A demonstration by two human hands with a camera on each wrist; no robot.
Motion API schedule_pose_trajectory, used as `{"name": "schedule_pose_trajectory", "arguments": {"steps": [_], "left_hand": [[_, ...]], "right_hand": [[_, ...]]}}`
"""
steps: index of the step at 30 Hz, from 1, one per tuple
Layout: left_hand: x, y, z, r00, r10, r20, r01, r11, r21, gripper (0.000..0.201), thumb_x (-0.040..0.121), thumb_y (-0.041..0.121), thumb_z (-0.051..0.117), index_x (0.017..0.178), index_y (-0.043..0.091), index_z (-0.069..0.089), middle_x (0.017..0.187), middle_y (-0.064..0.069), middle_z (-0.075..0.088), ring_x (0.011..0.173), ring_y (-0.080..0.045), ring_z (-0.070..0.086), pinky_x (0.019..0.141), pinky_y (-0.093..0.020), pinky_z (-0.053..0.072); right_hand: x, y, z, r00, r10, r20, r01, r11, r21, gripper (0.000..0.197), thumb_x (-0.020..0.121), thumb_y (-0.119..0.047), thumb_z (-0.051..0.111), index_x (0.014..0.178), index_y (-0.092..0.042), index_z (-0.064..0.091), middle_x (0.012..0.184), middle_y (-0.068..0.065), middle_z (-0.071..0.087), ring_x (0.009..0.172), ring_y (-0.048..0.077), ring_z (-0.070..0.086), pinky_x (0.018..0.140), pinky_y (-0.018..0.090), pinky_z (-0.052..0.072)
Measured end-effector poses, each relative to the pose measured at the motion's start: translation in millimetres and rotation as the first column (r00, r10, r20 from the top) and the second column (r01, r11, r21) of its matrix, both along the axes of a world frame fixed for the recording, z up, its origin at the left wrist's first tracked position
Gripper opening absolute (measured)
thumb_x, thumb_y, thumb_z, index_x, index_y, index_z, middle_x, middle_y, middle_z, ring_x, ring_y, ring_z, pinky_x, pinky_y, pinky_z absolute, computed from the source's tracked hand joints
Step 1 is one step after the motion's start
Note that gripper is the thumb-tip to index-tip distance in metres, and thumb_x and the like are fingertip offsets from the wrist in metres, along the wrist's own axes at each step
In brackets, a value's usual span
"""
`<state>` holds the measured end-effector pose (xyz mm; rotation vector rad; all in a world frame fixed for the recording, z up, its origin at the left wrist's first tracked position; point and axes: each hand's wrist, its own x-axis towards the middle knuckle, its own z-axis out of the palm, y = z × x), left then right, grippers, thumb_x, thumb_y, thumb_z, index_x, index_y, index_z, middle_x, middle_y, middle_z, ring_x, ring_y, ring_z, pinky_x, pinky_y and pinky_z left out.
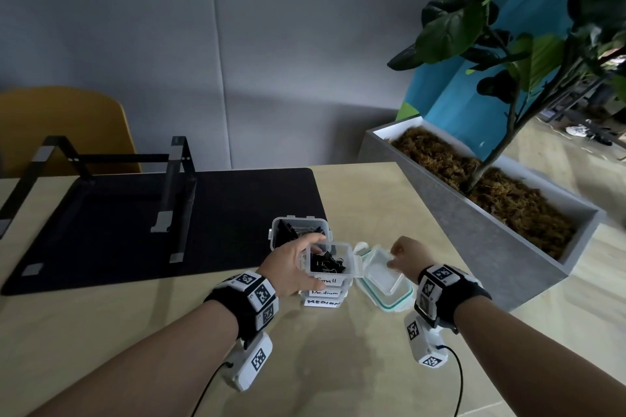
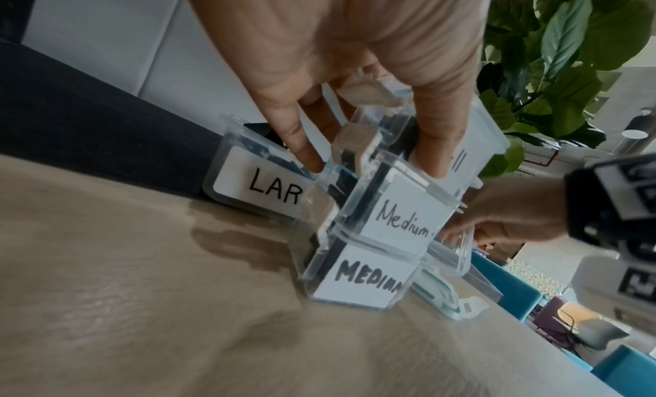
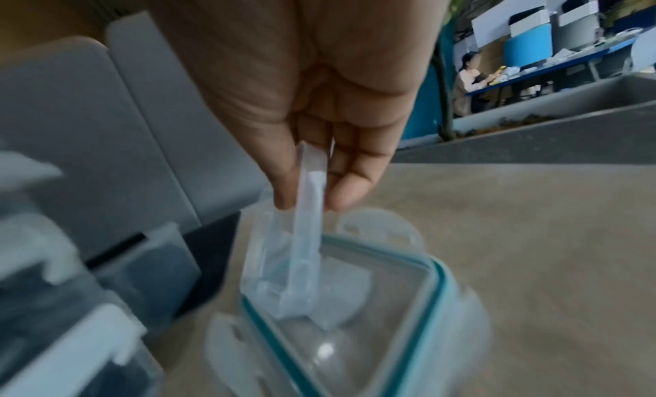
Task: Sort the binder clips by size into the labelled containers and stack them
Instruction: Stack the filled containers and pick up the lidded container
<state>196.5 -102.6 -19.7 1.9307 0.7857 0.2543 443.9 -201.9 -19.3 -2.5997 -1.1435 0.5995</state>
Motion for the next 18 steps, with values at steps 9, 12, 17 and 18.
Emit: {"name": "schedule_pose_trajectory", "arguments": {"steps": [9,12,17,18], "left_hand": [[-0.5,0.0,-4.8,0.999,0.051,0.003,-0.051,0.998,-0.037,0.064,0.059,0.016,0.084,0.115,0.030,0.056,0.109,0.017,0.065,0.104,-0.004,0.062,0.095,-0.033,0.051],[-0.4,-0.4,-6.0,0.998,0.065,0.008,-0.064,0.997,-0.043,0.062,0.058,0.016,0.084,0.113,0.030,0.057,0.106,0.014,0.067,0.101,-0.004,0.063,0.093,-0.032,0.053],[0.3,-1.0,-6.0,0.997,0.080,-0.007,-0.081,0.996,-0.049,0.067,0.057,0.019,0.085,0.117,0.029,0.056,0.105,0.014,0.068,0.102,-0.005,0.063,0.095,-0.032,0.050],[0.6,-1.1,-5.9,0.997,0.079,-0.015,-0.080,0.996,-0.045,0.068,0.057,0.021,0.084,0.118,0.030,0.055,0.106,0.014,0.068,0.102,-0.004,0.063,0.096,-0.032,0.050]], "right_hand": [[-56.8,10.4,75.6,0.961,0.273,-0.040,-0.249,0.921,0.298,0.015,0.090,-0.021,0.056,0.079,-0.021,0.045,0.089,0.009,0.066,0.081,0.026,0.060,0.072,0.035,0.048],[-68.4,4.1,80.5,0.915,0.401,-0.055,-0.387,0.907,0.165,0.017,0.091,-0.031,0.055,0.096,-0.019,0.044,0.098,0.003,0.062,0.088,0.021,0.058,0.077,0.031,0.047],[-77.0,-2.3,81.6,0.864,0.494,-0.102,-0.497,0.868,-0.004,0.033,0.076,-0.040,0.071,0.093,-0.026,0.047,0.117,0.002,0.061,0.103,0.023,0.058,0.091,0.038,0.048],[-78.5,-2.4,82.3,0.853,0.514,-0.094,-0.517,0.856,-0.008,0.031,0.075,-0.038,0.073,0.090,-0.027,0.047,0.119,0.000,0.060,0.102,0.022,0.057,0.090,0.036,0.046]]}}
